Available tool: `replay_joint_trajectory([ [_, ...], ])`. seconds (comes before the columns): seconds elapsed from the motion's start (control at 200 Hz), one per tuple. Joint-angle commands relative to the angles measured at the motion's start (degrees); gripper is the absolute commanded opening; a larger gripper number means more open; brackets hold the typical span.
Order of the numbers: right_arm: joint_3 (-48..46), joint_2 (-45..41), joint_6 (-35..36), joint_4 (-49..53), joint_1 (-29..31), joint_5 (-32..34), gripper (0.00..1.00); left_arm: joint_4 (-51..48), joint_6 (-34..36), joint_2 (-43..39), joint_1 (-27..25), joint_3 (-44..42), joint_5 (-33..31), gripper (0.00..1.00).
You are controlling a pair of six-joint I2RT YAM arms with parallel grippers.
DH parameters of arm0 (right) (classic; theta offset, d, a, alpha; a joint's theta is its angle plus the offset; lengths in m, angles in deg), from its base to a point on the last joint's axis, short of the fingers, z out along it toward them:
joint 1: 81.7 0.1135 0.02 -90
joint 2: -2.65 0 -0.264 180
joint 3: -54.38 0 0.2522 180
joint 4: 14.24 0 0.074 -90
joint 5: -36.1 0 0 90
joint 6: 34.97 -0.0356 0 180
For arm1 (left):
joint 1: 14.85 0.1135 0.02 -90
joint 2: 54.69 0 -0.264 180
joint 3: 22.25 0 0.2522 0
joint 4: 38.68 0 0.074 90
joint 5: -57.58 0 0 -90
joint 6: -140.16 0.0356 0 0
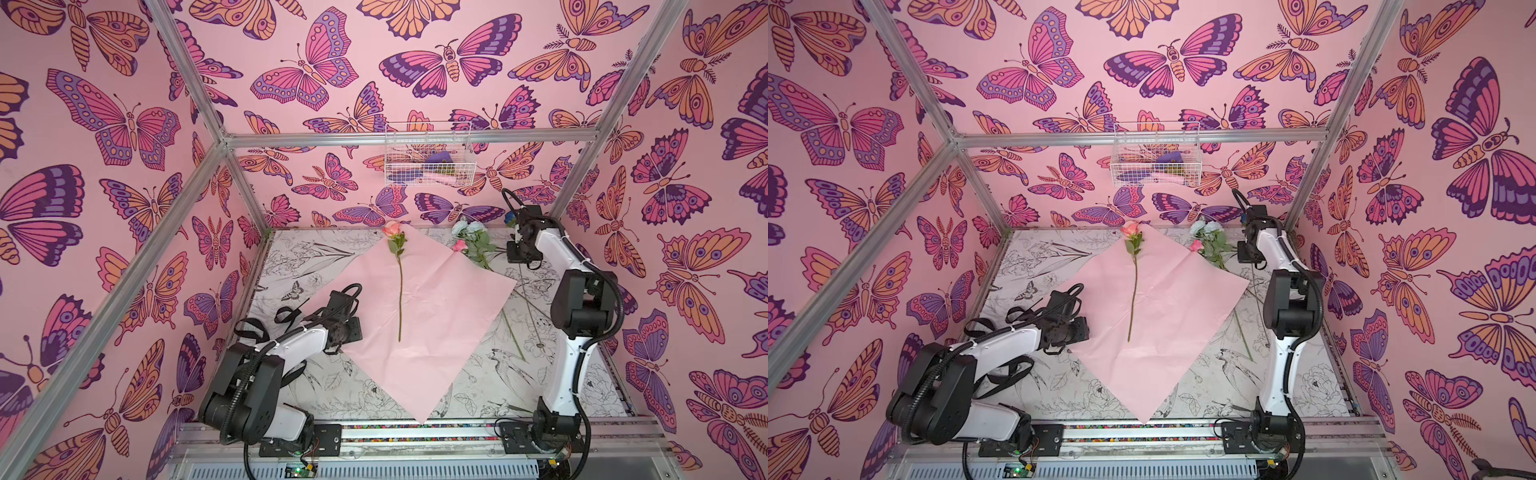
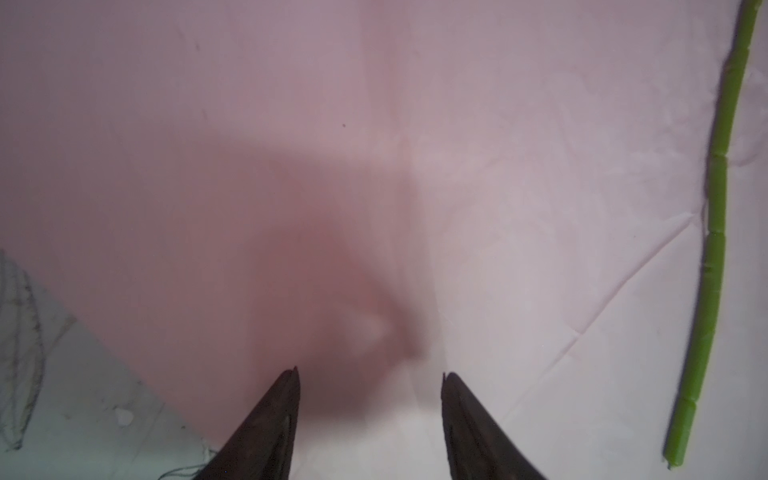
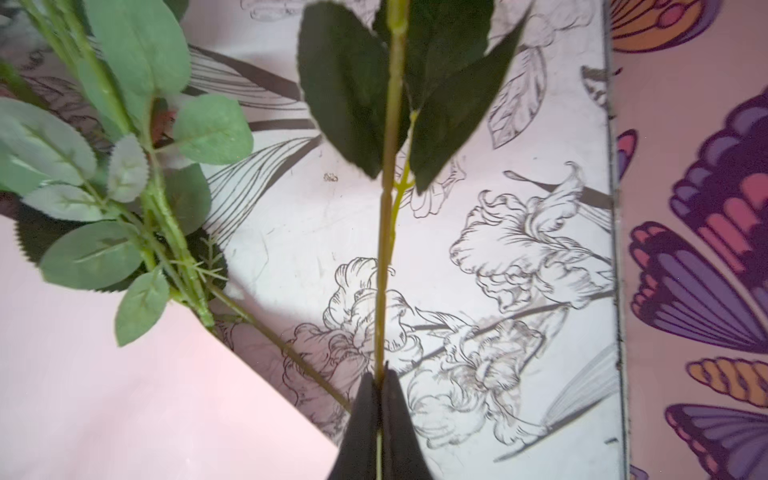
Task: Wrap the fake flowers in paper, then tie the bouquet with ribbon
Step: 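Lift the second flower and lay it beside the first rose, releasing it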
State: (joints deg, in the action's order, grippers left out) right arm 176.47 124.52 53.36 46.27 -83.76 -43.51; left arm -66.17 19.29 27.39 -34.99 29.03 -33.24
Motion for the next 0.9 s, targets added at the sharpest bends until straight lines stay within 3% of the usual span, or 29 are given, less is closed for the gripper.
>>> replay_joint_trajectory([
  [0.0, -0.7, -6.5, -1.6, 4.0, 2.3, 0.4, 0.00, -1.1, -0.3, -1.0, 0.5, -1.1, 0.6, 0.58],
  [0.135, -3.5, -11.6, -6.6, 4.3, 4.4, -7.3, 0.00, -1.0, -0.4, -1.1, 0.4, -1.5, 0.6, 0.58],
  [0.225, -7.7, -14.7, -11.9, 1.9, 5.5, -15.8, 0.00, -0.9, -0.3, -1.4, 0.5, -1.8, 0.7, 0.58],
  [0.411, -18.9, -18.7, -24.1, -10.3, 9.1, -31.1, 0.00, -0.8, -0.3, -2.1, 0.5, -2.5, 1.1, 0.58],
  [0.686, -20.0, -14.9, -31.8, -19.1, 20.4, -28.0, 0.00, -0.7, -0.6, -4.0, 0.4, -3.8, 1.1, 0.58],
  [0.896, -10.0, -4.3, -34.4, -19.2, 25.2, -26.3, 0.00, -0.2, -0.8, -3.9, 0.5, -3.7, 2.3, 0.58],
])
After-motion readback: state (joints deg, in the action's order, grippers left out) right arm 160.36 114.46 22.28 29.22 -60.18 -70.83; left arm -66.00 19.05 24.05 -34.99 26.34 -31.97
